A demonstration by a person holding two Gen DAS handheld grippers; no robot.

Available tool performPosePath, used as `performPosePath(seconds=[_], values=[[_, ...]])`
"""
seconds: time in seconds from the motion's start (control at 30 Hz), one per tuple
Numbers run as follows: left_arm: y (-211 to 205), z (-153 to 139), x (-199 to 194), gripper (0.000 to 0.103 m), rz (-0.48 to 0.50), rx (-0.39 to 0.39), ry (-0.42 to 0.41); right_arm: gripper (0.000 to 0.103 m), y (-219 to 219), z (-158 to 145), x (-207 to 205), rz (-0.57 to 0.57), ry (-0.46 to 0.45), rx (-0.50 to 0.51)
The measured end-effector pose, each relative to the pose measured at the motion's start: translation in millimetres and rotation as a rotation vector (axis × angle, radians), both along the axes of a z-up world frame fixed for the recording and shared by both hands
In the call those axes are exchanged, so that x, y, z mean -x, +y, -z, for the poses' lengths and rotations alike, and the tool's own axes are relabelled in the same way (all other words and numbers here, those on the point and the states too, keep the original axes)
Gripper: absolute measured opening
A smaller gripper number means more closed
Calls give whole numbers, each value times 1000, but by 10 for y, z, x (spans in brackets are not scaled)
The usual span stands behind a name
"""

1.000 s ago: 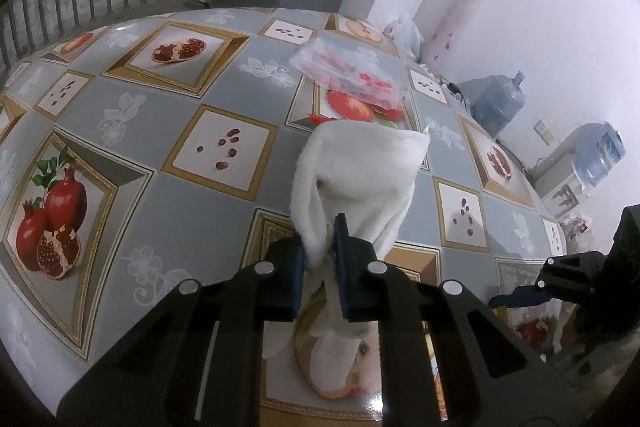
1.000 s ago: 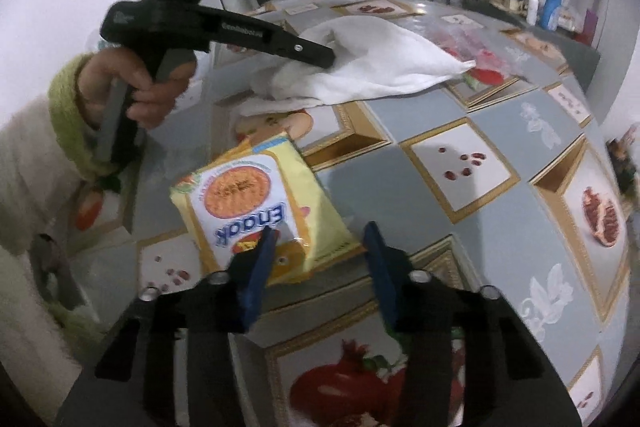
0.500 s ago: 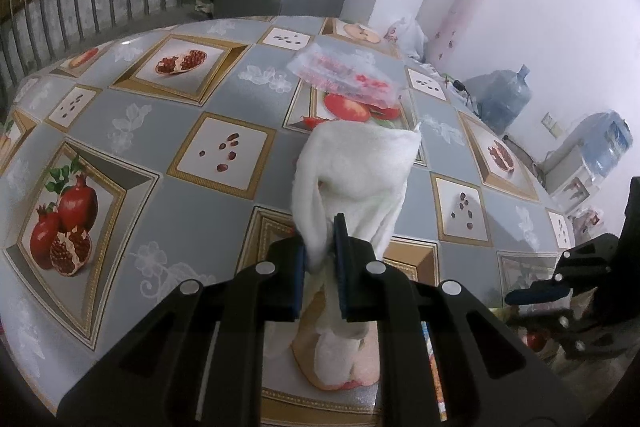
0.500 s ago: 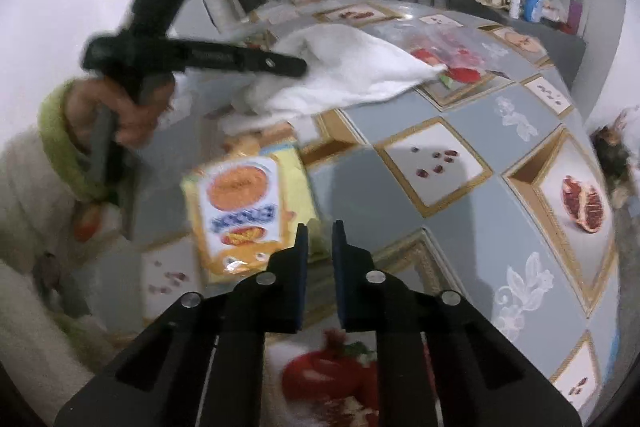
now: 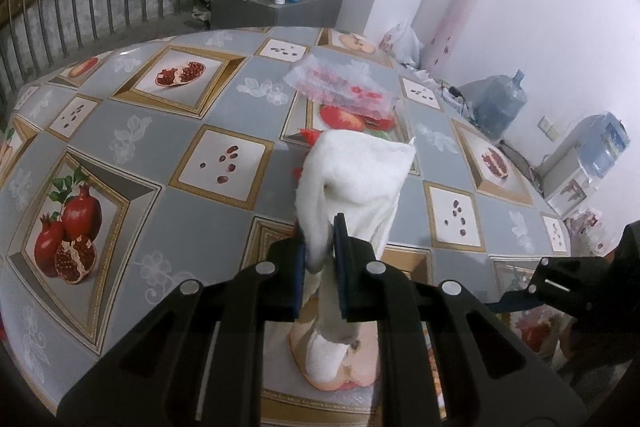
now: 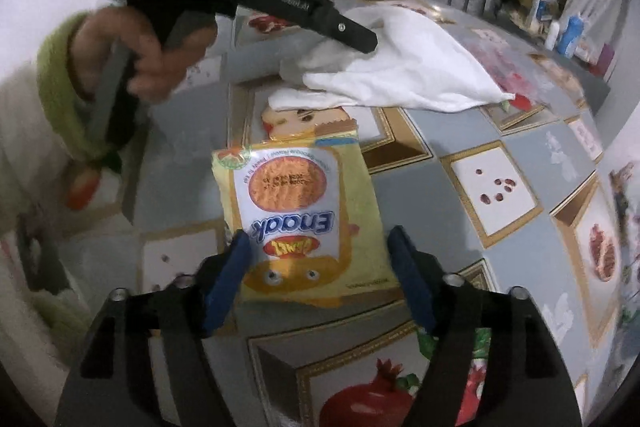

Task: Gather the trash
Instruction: 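Lift the white cloth with the left tool while the right tool lifts the Enaak bag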

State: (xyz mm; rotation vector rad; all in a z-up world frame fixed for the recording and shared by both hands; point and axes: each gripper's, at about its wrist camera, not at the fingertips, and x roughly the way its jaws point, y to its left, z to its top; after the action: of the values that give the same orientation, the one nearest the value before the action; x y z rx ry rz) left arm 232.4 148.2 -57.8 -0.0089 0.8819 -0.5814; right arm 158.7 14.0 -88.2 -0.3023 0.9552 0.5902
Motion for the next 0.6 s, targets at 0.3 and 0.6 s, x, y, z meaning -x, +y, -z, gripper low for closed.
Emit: performPosePath(seconds=[0.3, 0.6], values=[[-9, -139, 267, 11, 6, 38, -20, 10, -246, -32, 56, 50, 37, -27], [-124, -253, 808, 11, 34, 32, -61, 6, -580, -48, 298, 127, 45, -12]])
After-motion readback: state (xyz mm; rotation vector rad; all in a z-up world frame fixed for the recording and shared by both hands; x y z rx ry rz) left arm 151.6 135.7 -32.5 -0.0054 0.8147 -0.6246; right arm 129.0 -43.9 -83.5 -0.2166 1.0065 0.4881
